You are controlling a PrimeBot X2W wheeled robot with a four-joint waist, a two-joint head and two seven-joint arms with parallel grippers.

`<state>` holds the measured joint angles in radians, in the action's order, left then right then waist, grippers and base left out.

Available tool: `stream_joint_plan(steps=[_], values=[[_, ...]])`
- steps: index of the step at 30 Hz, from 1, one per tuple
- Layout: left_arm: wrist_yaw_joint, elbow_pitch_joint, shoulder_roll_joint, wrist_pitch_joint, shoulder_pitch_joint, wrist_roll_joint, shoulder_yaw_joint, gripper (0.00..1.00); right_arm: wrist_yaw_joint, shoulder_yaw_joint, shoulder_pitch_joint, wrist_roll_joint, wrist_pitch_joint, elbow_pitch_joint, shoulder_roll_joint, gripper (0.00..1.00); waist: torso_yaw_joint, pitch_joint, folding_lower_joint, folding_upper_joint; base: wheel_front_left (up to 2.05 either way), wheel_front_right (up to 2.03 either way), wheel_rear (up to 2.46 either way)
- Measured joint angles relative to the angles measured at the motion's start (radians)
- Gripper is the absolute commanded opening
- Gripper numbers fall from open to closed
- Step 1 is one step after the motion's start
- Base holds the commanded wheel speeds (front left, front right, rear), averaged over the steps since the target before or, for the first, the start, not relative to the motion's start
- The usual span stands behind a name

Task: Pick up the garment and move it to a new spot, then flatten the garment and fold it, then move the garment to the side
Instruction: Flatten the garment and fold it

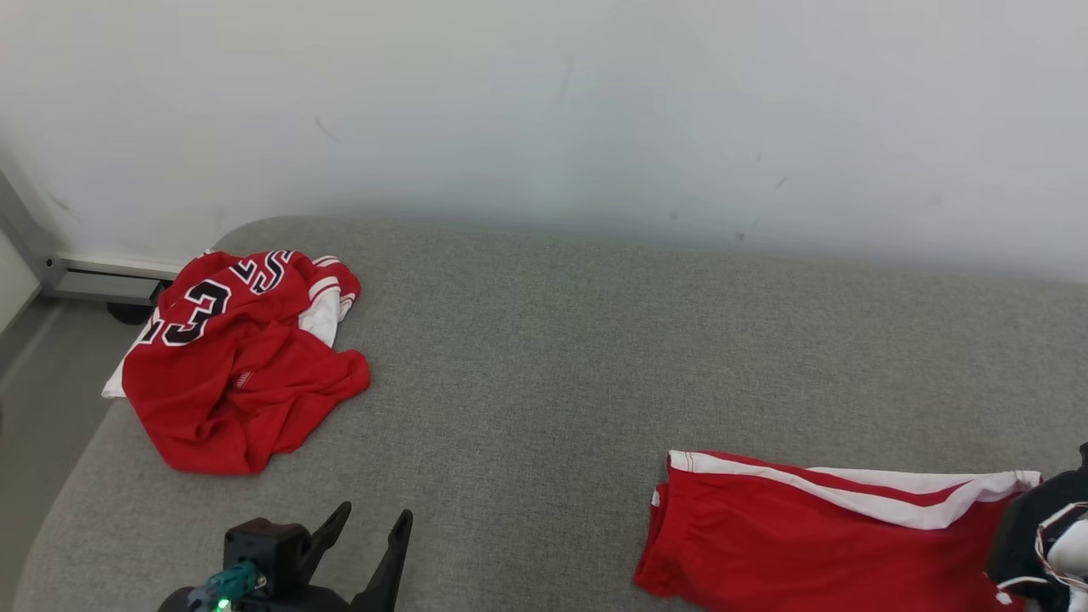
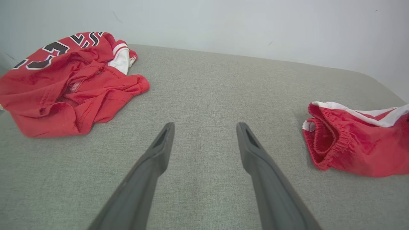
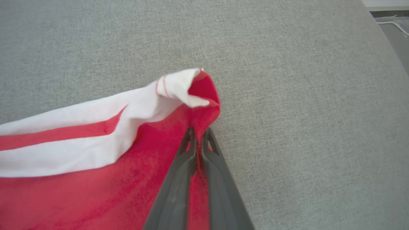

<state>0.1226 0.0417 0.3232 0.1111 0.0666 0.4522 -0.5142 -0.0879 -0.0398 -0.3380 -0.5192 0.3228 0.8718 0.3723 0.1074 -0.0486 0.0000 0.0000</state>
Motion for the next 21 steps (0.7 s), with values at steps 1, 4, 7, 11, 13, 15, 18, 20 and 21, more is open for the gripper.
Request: stream_joint_plan(steps=[1,4,7,11,13,15,18,20,21], values=[[0.0,0.0,-0.002,0.003,0.0,0.0,-0.002,1.0,0.0,0.008,0.0,-0.012,-0.006,-0.006,-0.015,0.0,-0.002,-0.001,0.0,0.0,0.0,0.0,0.0],[0.0,0.0,-0.004,0.003,0.0,0.0,-0.008,1.0,0.005,0.006,0.002,-0.035,-0.006,-0.042,-0.081,0.0,-0.005,-0.005,0.0,0.0,0.0,0.0,0.0],[0.0,0.0,-0.005,0.003,-0.001,0.0,-0.008,1.0,0.027,-0.022,0.006,-0.043,-0.002,-0.089,-0.137,0.0,-0.01,-0.011,0.0,0.0,0.0,0.0,0.0],[0.0,0.0,-0.004,0.003,-0.005,0.0,-0.006,1.0,0.047,-0.088,0.006,-0.028,0.009,-0.159,-0.19,0.0,-0.021,-0.021,0.0,0.0,0.0,0.0,0.0],[0.0,0.0,-0.005,0.003,-0.007,0.0,-0.008,1.0,0.058,-0.114,0.007,-0.016,0.018,-0.192,-0.206,0.0,-0.026,-0.027,0.0,0.0,0.0,0.0,0.0],[0.0,0.0,-0.006,0.007,-0.008,0.0,-0.011,1.0,0.063,-0.14,0.007,-0.008,0.021,-0.227,-0.229,0.0,-0.029,-0.032,0.0,0.0,0.0,0.0,0.0],[0.0,0.0,-0.007,0.012,-0.015,0.0,-0.013,1.0,0.071,-0.177,0.007,-0.007,0.031,-0.27,-0.281,0.0,-0.032,-0.037,0.0,0.0,0.0,0.0,0.0],[0.0,0.0,-0.007,0.012,-0.017,0.0,-0.015,1.0,0.072,-0.196,0.007,-0.007,0.04,-0.297,-0.316,0.0,-0.033,-0.039,0.0,0.0,0.0,0.0,0.0],[0.0,0.0,-0.008,0.012,-0.017,0.0,-0.016,1.0,0.075,-0.204,0.007,-0.007,0.046,-0.306,-0.326,0.0,-0.033,-0.041,0.0,0.0,0.0,0.0,0.0]])
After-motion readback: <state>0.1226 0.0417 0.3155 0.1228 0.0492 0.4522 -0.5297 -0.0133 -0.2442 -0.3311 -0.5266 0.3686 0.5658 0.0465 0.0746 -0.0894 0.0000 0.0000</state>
